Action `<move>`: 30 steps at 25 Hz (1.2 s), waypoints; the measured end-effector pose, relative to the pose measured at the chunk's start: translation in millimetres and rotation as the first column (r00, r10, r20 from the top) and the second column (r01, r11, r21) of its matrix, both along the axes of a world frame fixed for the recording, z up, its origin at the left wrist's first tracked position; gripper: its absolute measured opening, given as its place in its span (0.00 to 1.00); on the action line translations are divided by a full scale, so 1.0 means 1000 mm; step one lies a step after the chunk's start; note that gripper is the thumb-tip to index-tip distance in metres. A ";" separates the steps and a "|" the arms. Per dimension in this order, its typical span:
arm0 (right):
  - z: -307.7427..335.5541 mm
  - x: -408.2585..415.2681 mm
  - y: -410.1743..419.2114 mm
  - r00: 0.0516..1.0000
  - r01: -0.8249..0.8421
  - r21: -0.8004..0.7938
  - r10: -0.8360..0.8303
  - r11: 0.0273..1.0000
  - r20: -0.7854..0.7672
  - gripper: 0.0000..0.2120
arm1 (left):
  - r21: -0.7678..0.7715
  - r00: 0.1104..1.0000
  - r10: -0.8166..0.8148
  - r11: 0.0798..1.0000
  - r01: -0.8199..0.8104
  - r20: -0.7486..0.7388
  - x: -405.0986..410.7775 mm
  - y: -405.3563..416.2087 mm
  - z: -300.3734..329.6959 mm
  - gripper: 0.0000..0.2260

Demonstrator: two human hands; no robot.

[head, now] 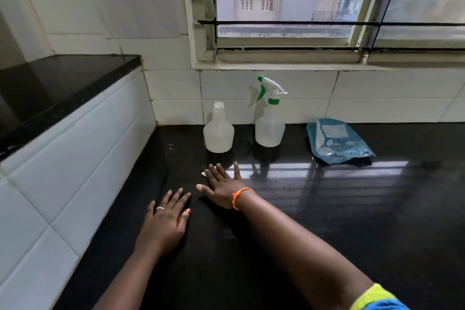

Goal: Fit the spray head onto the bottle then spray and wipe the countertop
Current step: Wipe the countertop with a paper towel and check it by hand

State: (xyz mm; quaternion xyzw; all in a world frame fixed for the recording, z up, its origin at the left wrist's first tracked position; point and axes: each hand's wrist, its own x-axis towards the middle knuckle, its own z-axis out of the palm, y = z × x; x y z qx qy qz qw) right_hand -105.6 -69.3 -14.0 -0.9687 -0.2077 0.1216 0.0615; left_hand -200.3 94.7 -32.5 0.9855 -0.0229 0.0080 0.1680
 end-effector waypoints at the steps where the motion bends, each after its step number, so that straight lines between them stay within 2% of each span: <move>1: 0.001 0.004 -0.015 0.999 0.042 -0.023 -0.041 0.999 0.035 0.37 | -0.006 1.000 -0.002 1.000 0.002 0.001 0.000 0.000 0.000 0.22; 4: 0.010 0.013 -0.088 0.933 0.359 -0.043 -0.357 0.933 0.047 0.38 | -0.015 1.000 0.000 1.000 0.000 0.005 -0.001 0.000 0.000 0.22; 6: 0.015 0.006 -0.140 0.810 0.585 -0.072 -0.586 0.808 0.002 0.41 | -0.024 1.000 0.002 1.000 -0.002 0.013 -0.001 0.000 -0.002 0.22; 8: 0.015 -0.010 -0.163 0.710 0.700 -0.093 -0.704 0.709 -0.026 0.43 | -0.024 1.000 0.007 1.000 -0.007 0.022 0.000 0.000 -0.002 0.22; 10: 0.012 -0.024 -0.151 0.698 0.712 -0.054 -0.714 0.700 -0.051 0.43 | -0.026 1.000 0.007 1.000 -0.007 0.026 -0.001 -0.002 -0.003 0.21; 11: 0.010 -0.030 -0.134 0.727 0.684 -0.009 -0.683 0.730 -0.069 0.43 | -0.024 1.000 0.006 1.000 -0.005 0.026 -0.001 -0.002 -0.003 0.21; 15: 0.001 -0.055 -0.031 0.944 0.330 0.120 -0.323 0.936 -0.075 0.39 | -0.010 1.000 0.002 1.000 -0.002 0.019 0.001 -0.002 -0.002 0.21; 17: -0.002 -0.068 0.001 0.984 0.179 0.110 -0.176 0.978 -0.036 0.38 | 0.007 1.000 0.006 1.000 -0.006 0.018 0.001 -0.002 -0.003 0.21; 19: -0.004 -0.071 -0.005 0.993 0.121 0.075 -0.122 0.990 0.007 0.37 | 0.009 1.000 0.006 1.000 -0.007 0.017 0.002 -0.001 -0.003 0.21; 21: -0.002 -0.064 -0.044 0.984 0.178 0.037 -0.179 0.983 0.024 0.38 | 0.006 1.000 0.004 1.000 -0.004 0.016 0.002 0.000 -0.003 0.21; 23: 0.003 -0.057 -0.104 0.928 0.372 -0.009 -0.372 0.928 0.015 0.38 | 0.009 1.000 0.005 1.000 -0.005 0.015 0.001 0.000 -0.004 0.21; 26: 0.010 -0.063 -0.189 0.731 0.678 -0.061 -0.680 0.733 -0.047 0.40 | 0.013 1.000 0.007 1.000 -0.007 0.008 0.001 0.002 -0.003 0.21; 28: 0.007 -0.072 -0.202 0.667 0.741 -0.073 -0.745 0.667 -0.032 0.42 | 0.023 1.000 0.008 1.000 -0.008 0.000 0.000 0.001 -0.001 0.21; 30: 0.001 -0.075 -0.177 0.709 0.703 -0.040 -0.704 0.710 -0.035 0.43 | 0.034 1.000 0.014 0.999 -0.014 0.004 -0.002 -0.002 0.001 0.21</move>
